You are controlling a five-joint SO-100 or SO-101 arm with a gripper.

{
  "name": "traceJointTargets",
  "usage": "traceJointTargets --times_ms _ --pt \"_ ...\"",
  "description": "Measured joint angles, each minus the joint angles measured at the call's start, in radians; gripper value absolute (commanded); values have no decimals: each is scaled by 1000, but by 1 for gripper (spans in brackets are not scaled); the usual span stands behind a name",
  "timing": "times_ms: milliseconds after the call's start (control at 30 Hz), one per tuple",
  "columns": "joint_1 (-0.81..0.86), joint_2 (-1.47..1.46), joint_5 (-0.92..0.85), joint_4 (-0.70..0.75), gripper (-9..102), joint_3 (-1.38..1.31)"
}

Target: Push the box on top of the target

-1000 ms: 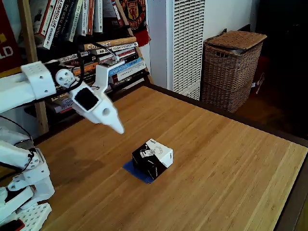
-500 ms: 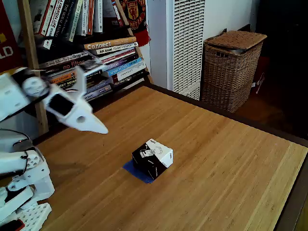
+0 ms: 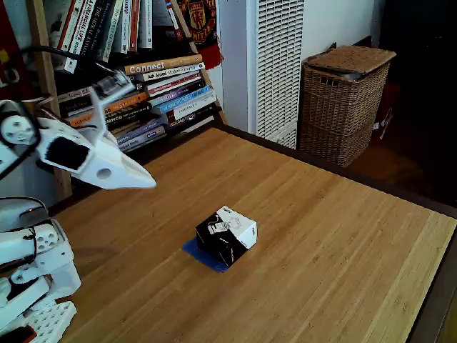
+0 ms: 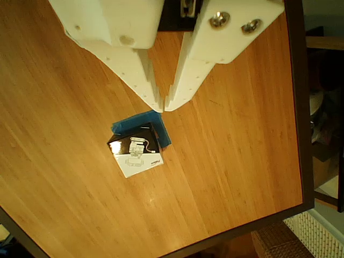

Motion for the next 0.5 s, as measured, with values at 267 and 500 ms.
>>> traceJointTargets --times_ms 267,500 --pt "58 140 -51 17 0 114" --pt "97 189 -77 17 0 160"
